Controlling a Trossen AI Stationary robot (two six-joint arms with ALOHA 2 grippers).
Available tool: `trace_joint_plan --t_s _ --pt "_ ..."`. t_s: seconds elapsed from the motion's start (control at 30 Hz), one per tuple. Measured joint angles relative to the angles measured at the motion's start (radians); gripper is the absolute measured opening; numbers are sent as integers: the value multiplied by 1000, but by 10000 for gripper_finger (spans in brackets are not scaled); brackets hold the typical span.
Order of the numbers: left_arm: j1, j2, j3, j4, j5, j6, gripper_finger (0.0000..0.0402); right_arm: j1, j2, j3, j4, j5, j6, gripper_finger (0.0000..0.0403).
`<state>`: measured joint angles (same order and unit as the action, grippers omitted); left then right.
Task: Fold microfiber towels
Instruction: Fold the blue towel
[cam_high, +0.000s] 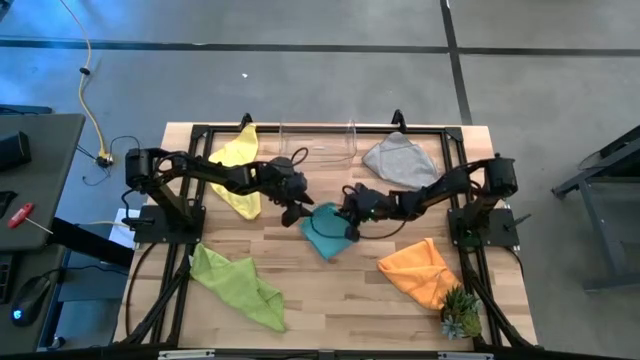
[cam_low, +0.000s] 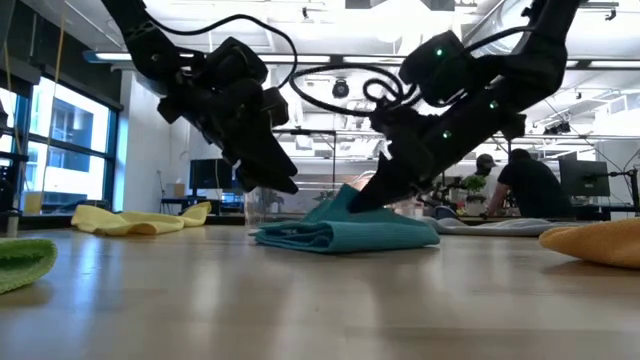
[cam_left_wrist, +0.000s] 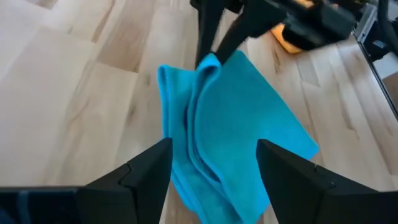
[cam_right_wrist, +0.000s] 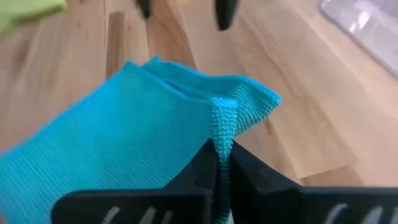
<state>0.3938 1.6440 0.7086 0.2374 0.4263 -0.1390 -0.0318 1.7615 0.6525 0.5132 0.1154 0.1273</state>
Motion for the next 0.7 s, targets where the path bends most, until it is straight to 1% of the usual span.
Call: trace_joint_plan --t_s 0.13,0.23,0.33,0.43,0.53,0.7 --pt "-20 4 0 29 -15 2 224 27 0 0 36 70 -166 5" --pt "-34 30 0 48 -42 3 224 51 0 0 73 126 -289 4" --pt "-35 74 0 75 -48 -6 224 76 -1 0 101 169 -399 2" --pt "-34 105 0 120 -45 -16 224 97 -2 0 116 209 -461 1" --pt "-34 119 0 146 1 -19 224 115 -2 0 121 246 -517 1" --pt "-19 123 0 164 11 -15 224 130 -2 1 125 256 -555 1"
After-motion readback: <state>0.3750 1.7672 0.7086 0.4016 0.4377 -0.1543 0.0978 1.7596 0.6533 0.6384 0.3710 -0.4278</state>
